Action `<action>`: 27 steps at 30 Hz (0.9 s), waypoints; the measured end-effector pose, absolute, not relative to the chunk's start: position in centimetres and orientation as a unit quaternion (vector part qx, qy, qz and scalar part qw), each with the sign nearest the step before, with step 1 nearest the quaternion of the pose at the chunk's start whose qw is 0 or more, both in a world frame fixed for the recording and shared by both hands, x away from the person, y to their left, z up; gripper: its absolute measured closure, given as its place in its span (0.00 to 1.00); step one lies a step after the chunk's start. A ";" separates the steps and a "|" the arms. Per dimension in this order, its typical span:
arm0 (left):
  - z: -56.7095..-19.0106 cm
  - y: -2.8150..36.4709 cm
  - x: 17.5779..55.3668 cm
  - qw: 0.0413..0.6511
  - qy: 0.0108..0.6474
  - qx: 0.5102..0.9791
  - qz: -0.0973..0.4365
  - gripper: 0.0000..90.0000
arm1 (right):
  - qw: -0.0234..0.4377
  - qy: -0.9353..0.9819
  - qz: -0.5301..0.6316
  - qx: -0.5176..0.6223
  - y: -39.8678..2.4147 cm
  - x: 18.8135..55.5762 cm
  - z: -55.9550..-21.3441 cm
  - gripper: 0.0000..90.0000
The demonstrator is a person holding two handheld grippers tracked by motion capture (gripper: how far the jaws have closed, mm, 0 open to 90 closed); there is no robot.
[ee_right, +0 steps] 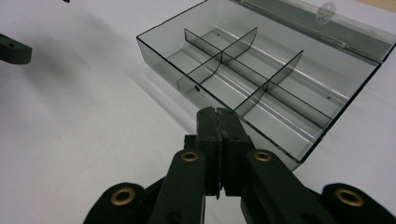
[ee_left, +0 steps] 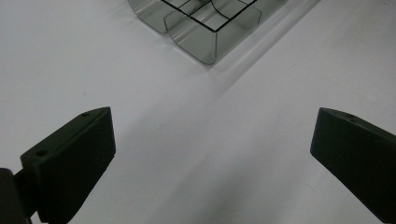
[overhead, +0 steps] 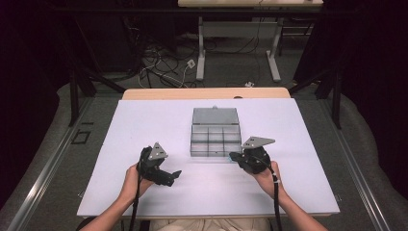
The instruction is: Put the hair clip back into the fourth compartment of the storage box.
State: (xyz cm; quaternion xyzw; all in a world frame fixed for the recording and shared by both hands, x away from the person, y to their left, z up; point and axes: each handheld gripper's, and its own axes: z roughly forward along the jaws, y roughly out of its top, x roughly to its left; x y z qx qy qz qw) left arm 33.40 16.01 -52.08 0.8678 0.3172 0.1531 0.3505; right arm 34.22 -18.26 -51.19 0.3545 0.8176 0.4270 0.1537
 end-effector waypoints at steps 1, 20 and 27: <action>-52.1 16.0 33.4 0.352 0.318 0.867 0.153 0.00 | 0.155 0.815 0.428 0.357 -18.3 34.2 -51.1 0.99; -52.1 15.9 33.4 0.351 0.318 0.867 0.153 0.00 | 0.170 0.804 0.438 0.364 -18.5 35.0 -50.6 0.99; -52.1 15.9 33.4 0.351 0.320 0.867 0.153 0.00 | 0.174 0.801 0.441 0.365 -18.3 35.4 -50.5 0.99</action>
